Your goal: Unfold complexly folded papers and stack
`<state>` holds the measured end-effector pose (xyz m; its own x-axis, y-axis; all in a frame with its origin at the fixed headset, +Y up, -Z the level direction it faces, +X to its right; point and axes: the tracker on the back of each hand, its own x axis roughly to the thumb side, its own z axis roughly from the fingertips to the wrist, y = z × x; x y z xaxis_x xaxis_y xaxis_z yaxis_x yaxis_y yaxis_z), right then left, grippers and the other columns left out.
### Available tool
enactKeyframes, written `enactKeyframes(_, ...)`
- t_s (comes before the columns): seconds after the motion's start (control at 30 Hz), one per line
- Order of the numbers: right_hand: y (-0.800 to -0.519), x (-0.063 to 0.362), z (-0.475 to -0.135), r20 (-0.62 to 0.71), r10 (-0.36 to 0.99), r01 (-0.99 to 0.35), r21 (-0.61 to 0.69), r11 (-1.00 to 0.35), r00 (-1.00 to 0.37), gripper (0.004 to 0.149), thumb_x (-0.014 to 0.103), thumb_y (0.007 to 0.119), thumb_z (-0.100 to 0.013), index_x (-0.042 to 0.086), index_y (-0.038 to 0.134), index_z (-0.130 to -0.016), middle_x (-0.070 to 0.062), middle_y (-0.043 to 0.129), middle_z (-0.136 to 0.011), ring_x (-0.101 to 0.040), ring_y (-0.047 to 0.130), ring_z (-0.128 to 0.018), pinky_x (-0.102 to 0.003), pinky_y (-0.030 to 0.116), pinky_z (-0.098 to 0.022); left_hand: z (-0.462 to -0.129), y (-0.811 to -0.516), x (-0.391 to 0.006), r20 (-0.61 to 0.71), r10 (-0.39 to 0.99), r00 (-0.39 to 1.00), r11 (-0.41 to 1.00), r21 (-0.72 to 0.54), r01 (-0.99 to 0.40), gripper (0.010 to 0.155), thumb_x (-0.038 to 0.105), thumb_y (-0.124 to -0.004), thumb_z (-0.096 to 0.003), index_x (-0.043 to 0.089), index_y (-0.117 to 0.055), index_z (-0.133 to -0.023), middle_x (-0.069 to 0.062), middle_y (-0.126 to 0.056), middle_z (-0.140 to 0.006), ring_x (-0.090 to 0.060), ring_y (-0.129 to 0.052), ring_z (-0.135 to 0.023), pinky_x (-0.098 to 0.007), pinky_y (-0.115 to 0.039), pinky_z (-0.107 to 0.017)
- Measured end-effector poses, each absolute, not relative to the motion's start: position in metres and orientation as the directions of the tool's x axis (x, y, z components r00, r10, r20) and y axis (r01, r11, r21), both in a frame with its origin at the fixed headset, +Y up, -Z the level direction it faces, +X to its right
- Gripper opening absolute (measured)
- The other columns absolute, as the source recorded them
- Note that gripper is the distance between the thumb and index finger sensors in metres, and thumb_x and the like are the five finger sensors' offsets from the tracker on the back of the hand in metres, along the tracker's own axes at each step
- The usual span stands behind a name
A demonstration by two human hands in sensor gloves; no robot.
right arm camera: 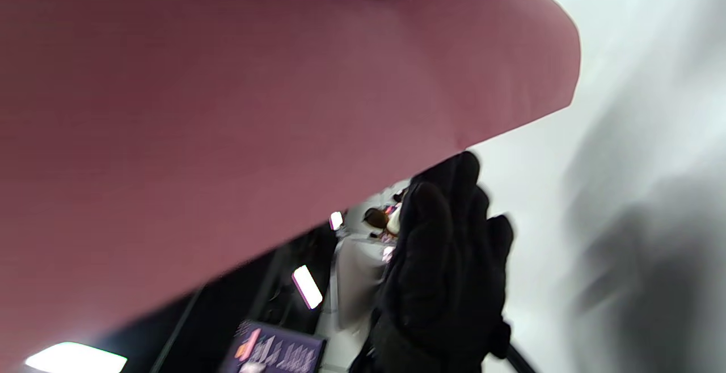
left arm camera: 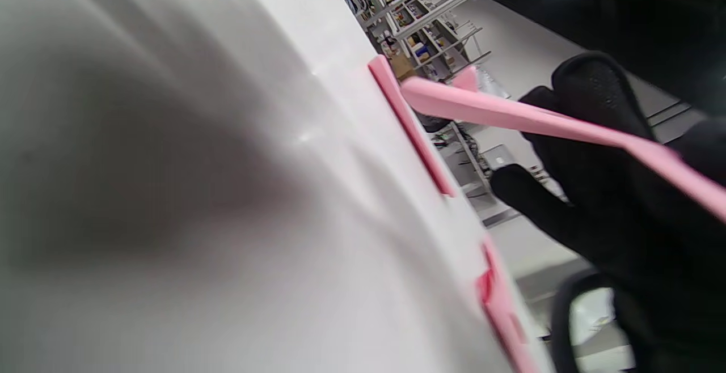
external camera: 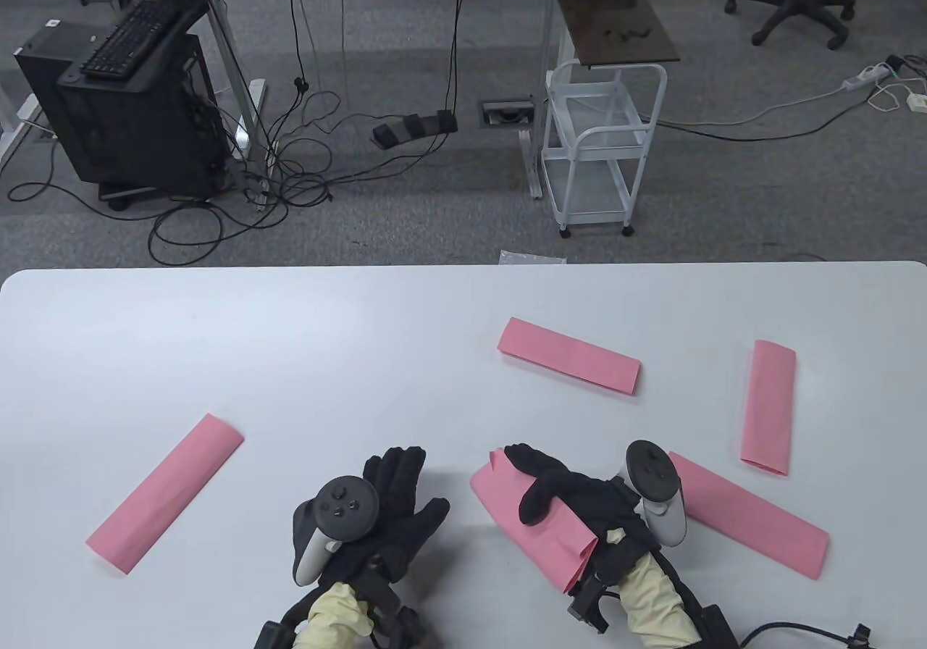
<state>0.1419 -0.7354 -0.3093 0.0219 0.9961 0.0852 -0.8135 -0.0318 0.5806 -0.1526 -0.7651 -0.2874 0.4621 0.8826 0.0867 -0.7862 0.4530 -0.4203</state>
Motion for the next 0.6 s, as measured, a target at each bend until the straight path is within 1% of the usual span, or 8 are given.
enactKeyframes(0.07,-0.734,0.137,-0.308,0.085,0.994,-0.768,0.640,0.003,0.074,0.031,0.006,0.062,-0.050,0.017,0.090,-0.055,-0.007,0.056,-0.112,-0.034,0.041,-0.107,-0.063,0.024,-0.074,-0.289,-0.766,-0.153,0.043,0.927,0.372,0.350,-0.451,-0.821,0.086,0.058,-0.058,-0.0591,0.020,-0.001,-0.110,-0.015,0.008,-0.114,-0.046,0.008,-0.100,-0.061,-0.010,-0.074)
enactKeyframes(0.17,-0.733,0.128,-0.307,0.082,0.988,-0.717,0.697,0.035,0.128,0.031,0.006,0.062,-0.050,0.017,0.090,-0.055,-0.005,0.057,-0.112,-0.033,0.041,-0.108,-0.061,0.023,-0.075,-0.290,-0.774,-0.151,-0.070,0.970,0.235,0.172,-0.487,-0.856,0.087,0.056,-0.061,-0.0590,0.013,-0.006,-0.111,-0.023,-0.009,-0.117,-0.052,-0.014,-0.104,-0.062,-0.028,-0.076)
enactKeyframes(0.27,-0.736,0.120,-0.307,0.061,0.985,-0.669,0.741,0.064,0.161,0.031,0.006,0.062,-0.050,0.017,0.090,-0.055,-0.004,0.057,-0.112,-0.032,0.041,-0.108,-0.061,0.022,-0.075,-0.291,-0.782,-0.149,-0.179,0.972,0.151,0.029,-0.548,-0.836,0.083,0.052,-0.064,-0.0594,0.006,-0.018,-0.112,-0.023,-0.044,-0.115,-0.050,-0.048,-0.103,-0.060,-0.050,-0.073)
enactKeyframes(0.33,-0.740,0.115,-0.307,0.035,0.987,-0.630,0.773,0.072,0.155,0.031,0.006,0.062,-0.050,0.017,0.090,-0.057,-0.004,0.057,-0.112,-0.032,0.040,-0.108,-0.060,0.021,-0.075,-0.292,-0.784,-0.149,-0.204,0.973,0.105,-0.020,-0.530,-0.848,0.068,0.044,-0.066,-0.0599,0.008,-0.039,-0.111,-0.010,-0.071,-0.105,-0.038,-0.075,-0.094,-0.050,-0.065,-0.070)
enactKeyframes(0.4,-0.741,0.117,-0.308,0.018,0.985,-0.644,0.759,0.100,0.174,0.034,0.010,0.063,-0.052,0.020,0.089,-0.071,-0.004,0.056,-0.113,-0.031,0.041,-0.109,-0.061,0.019,-0.075,-0.292,-0.781,-0.154,-0.189,0.975,0.114,0.025,-0.416,-0.909,0.053,0.035,-0.070,-0.0576,0.013,-0.055,-0.104,0.000,-0.083,-0.091,-0.027,-0.088,-0.084,-0.043,-0.073,-0.065)
enactKeyframes(0.47,-0.743,0.125,-0.311,0.000,0.987,-0.698,0.706,0.115,0.163,0.045,0.016,0.067,-0.053,0.029,0.072,-0.096,-0.004,0.046,-0.117,-0.034,0.039,-0.109,-0.062,0.019,-0.075,-0.292,-0.776,-0.162,-0.167,0.982,0.087,0.029,-0.322,-0.946,0.048,0.033,-0.070,-0.0569,0.021,-0.056,-0.101,0.006,-0.083,-0.088,-0.022,-0.088,-0.083,-0.041,-0.074,-0.066)
enactKeyframes(0.53,-0.748,0.139,-0.315,-0.020,0.982,-0.775,0.611,0.162,0.189,0.052,0.025,0.067,-0.055,0.029,0.055,-0.105,-0.005,0.041,-0.119,-0.035,0.037,-0.109,-0.063,0.019,-0.075,-0.290,-0.772,-0.170,-0.173,0.984,-0.041,-0.081,-0.229,-0.970,0.049,0.032,-0.069,-0.0576,0.022,-0.051,-0.102,0.006,-0.078,-0.090,-0.023,-0.083,-0.086,-0.043,-0.070,-0.069)
enactKeyframes(0.6,-0.755,0.154,-0.317,-0.057,0.953,-0.815,0.504,0.285,0.298,0.058,0.038,0.065,-0.056,0.027,0.046,-0.109,-0.007,0.034,-0.120,-0.037,0.032,-0.109,-0.064,0.017,-0.074,-0.288,-0.769,-0.180,-0.142,0.984,-0.109,-0.124,-0.104,-0.987,0.051,0.031,-0.068,-0.0573,0.021,-0.049,-0.103,0.005,-0.076,-0.090,-0.024,-0.082,-0.085,-0.045,-0.069,-0.069)
